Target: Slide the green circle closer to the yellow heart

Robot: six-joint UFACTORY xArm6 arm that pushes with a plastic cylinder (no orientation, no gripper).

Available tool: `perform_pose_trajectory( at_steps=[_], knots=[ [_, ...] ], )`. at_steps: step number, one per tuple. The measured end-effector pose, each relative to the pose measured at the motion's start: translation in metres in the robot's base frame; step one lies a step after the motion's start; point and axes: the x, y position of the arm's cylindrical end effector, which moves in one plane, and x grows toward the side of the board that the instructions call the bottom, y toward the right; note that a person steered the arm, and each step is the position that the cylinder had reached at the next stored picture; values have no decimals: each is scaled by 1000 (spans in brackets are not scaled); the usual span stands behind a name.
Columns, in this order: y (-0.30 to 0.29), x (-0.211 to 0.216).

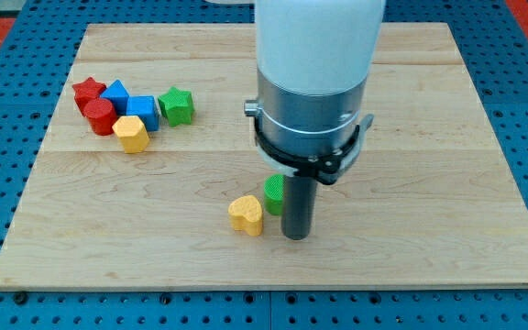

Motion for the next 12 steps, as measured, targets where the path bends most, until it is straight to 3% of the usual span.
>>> perform_pose_trajectory(
  at_steps=[2, 4, 6, 7, 8, 10, 12],
  knots=[
    [95, -77],
    [37, -124],
    [31, -171],
    [11, -136],
    [-20, -143],
    [-25, -144],
    [-19, -71]
  ],
)
